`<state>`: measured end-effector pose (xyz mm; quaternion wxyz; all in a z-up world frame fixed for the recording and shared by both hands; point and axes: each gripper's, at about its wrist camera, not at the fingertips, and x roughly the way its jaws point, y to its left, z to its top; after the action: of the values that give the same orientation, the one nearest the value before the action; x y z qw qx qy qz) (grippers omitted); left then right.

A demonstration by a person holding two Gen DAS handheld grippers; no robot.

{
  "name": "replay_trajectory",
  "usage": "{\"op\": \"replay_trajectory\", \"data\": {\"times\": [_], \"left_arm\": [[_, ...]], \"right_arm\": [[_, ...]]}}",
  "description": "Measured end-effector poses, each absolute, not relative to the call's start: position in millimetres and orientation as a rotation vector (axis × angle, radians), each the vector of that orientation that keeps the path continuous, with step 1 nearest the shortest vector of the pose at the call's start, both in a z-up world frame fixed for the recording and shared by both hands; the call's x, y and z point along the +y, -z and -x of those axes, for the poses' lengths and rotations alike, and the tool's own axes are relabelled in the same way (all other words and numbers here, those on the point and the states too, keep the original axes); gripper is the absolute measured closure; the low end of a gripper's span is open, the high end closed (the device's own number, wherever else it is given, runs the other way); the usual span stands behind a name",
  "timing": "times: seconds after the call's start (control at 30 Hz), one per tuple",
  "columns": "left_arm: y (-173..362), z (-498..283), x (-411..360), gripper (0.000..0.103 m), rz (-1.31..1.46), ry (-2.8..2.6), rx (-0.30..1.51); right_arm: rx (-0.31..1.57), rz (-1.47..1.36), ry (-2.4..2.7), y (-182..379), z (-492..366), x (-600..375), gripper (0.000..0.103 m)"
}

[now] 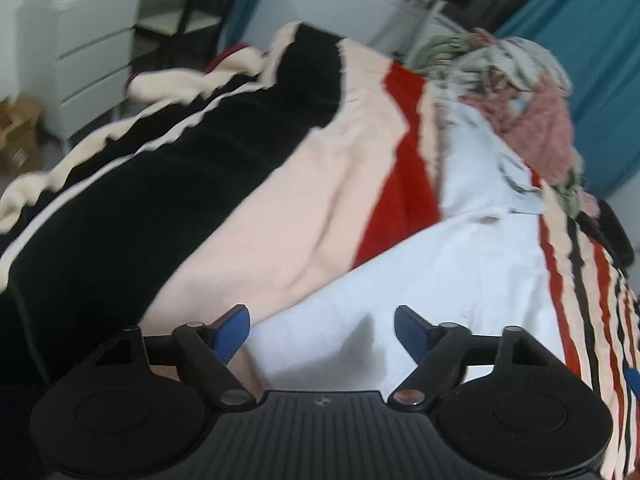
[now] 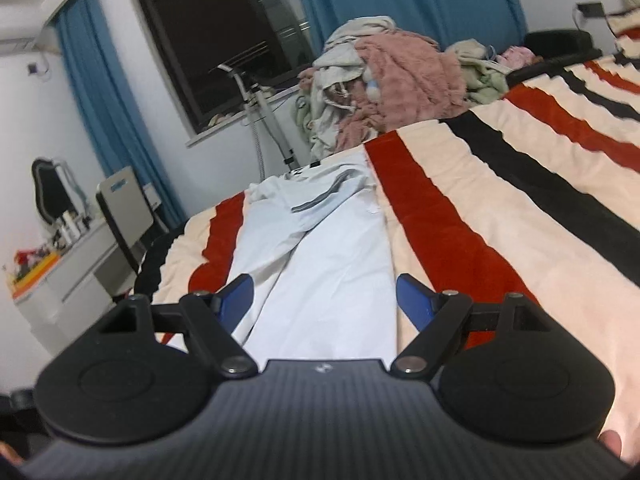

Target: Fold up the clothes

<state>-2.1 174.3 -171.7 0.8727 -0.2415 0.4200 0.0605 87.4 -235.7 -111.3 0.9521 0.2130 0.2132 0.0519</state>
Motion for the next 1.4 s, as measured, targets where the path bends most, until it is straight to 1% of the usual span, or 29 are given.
{"op": "replay_trajectory", "data": {"times": [0.03, 0.1, 0.17, 0.2, 0.23, 0.27, 0.37, 0.57, 0.73, 0.8, 1.0, 1.1, 1.23, 1.3, 1.33, 1.37, 1.4], "left_arm": [[174.3, 2.7, 174.9, 0.031, 0.516, -0.129, 0.889], [179.6, 1.1, 174.1, 0.042, 0.531, -0.128, 0.915], [180.6, 1.1, 170.6, 0.067, 0.510, -0.147, 0.924], [179.7, 1.6, 168.8, 0.072, 0.500, -0.148, 0.923], [177.9, 2.3, 166.9, 0.085, 0.494, -0.138, 0.918], [175.4, 3.7, 164.3, 0.093, 0.479, -0.132, 0.910], [159.7, 14.3, 149.4, 0.099, 0.396, -0.111, 0.852], [111.7, 61.2, 93.1, 0.100, 0.182, 0.038, 0.642], [93.8, 95.1, 18.1, 0.100, -0.002, 0.229, 0.553], [99.0, 98.4, -13.4, 0.100, -0.049, 0.305, 0.574], [137.2, 82.4, -80.0, 0.100, -0.131, 0.441, 0.737], [154.7, 76.0, -91.6, 0.100, -0.140, 0.452, 0.792], [158.7, 68.0, -83.8, 0.098, -0.058, 0.457, 0.825], [155.9, 67.8, -74.4, 0.094, -0.031, 0.459, 0.818], [154.1, 68.1, -68.7, 0.087, -0.019, 0.459, 0.811], [152.3, 68.4, -62.9, 0.074, -0.007, 0.460, 0.804], [149.4, 69.1, -56.6, 0.067, 0.006, 0.457, 0.795]], "right_arm": [[0.435, -0.451, -0.107, 111.6, -87.2, -237.7, 0.023], [0.443, -0.474, -0.111, 112.7, -87.9, -240.0, 0.023], [0.452, -0.480, -0.109, 114.0, -88.8, -240.7, 0.023], [0.455, -0.482, -0.107, 114.6, -89.0, -241.0, 0.023], [0.457, -0.487, -0.106, 114.9, -88.8, -241.5, 0.023], [0.458, -0.494, -0.104, 114.9, -88.4, -242.2, 0.023], [0.451, -0.514, -0.099, 114.1, -85.9, -246.4, 0.023], [0.428, -0.557, -0.088, 111.8, -82.8, -255.4, 0.023], [0.391, -0.605, -0.047, 108.9, -80.4, -267.1, 0.022], [0.377, -0.612, -0.032, 107.4, -79.6, -271.5, 0.022], [0.345, -0.549, -0.006, 101.4, -76.7, -274.1, 0.022], [0.336, -0.519, -0.022, 99.7, -76.6, -270.7, 0.022], [0.350, -0.512, -0.053, 100.8, -79.2, -267.6, 0.022], [0.356, -0.514, -0.065, 101.5, -80.5, -267.0, 0.022], [0.355, -0.519, -0.063, 101.3, -80.3, -268.2, 0.022], [0.355, -0.523, -0.062, 101.2, -80.2, -269.4, 0.022], [0.354, -0.528, -0.060, 101.0, -80.0, -270.7, 0.022]]}}
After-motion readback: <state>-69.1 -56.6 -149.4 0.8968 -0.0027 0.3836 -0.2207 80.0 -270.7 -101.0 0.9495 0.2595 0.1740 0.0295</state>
